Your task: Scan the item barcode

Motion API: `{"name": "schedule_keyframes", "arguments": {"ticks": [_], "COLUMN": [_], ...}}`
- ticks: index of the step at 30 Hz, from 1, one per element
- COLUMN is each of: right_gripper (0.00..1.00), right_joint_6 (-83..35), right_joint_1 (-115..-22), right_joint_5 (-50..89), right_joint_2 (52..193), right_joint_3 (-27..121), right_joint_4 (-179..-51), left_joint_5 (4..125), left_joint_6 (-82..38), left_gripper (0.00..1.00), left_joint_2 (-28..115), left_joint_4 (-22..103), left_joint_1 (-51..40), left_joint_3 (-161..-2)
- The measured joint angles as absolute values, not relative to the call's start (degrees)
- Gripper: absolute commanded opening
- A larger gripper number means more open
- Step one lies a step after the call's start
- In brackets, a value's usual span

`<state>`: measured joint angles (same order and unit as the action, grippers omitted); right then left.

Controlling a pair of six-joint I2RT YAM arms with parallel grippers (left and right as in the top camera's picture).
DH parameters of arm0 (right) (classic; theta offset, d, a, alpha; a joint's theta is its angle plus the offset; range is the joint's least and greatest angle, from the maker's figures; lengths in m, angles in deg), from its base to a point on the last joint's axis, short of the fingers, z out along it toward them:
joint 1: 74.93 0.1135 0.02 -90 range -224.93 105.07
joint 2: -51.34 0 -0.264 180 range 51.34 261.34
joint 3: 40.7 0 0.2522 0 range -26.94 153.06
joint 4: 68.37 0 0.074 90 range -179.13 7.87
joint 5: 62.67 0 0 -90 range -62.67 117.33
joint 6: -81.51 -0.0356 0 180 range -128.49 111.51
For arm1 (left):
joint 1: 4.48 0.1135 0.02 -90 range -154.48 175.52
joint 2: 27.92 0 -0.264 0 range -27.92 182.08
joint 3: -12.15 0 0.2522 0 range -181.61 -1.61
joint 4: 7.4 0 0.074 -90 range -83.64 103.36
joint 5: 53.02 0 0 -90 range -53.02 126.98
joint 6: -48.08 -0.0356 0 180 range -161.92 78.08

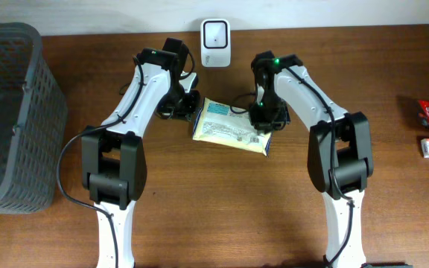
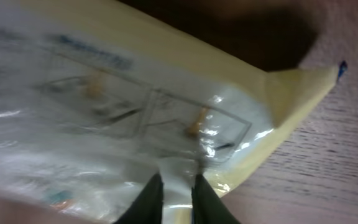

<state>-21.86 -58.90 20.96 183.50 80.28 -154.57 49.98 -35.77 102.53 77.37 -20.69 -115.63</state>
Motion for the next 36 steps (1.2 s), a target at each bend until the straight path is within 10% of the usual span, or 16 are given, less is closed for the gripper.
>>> {"name": "schedule_keyframes", "arguments": {"ticks": [3,5,9,12,16,21,33,36], "right_gripper": [0.42,0.93,0.99,0.99,0.98,0.99,0.98,0.98], "right_joint_6": [-24.2,-25.0,-25.3,-25.3,-25.2,-24.7,-23.4,-23.4], "right_joint_1": [-59.6,-61.0,-64.2,-64.6,-64.7,-64.7,-64.8,-64.8], "right_joint_5": [24.7,25.9,27.1,27.2,27.3,28.7,35.1,35.1], "right_joint_2": [183.5,183.5,183.5,183.5,183.5,183.5,183.5,183.5], "right_joint_3": [80.0,81.8,94.1,95.2,95.2,95.2,95.2,95.2], "right_joint_4": [-156.3,-160.1,-167.4,-167.2,-167.2,-166.3,-165.7,-165.7], "left_joint_5": [50.0,50.0,49.5,49.6,50.9,53.8,54.8,56.5], "left_joint_6": [-35.6,-35.6,-35.0,-34.7,-34.8,-34.9,-35.0,-35.1], "left_gripper": [0.00,0.17,0.80,1.00,0.92,0.51,0.36,0.05], "left_joint_2": [102.5,102.5,102.5,102.5,102.5,103.8,108.4,109.7], "left_joint_4": [77.6,77.7,75.6,72.3,70.0,69.5,69.4,69.3], "left_joint_1": [-20.7,-20.7,-20.7,-20.7,-20.7,-20.7,-22.8,-23.4], "left_joint_3": [-115.6,-115.6,-115.6,-115.6,-115.6,-115.6,-115.6,-115.8]}}
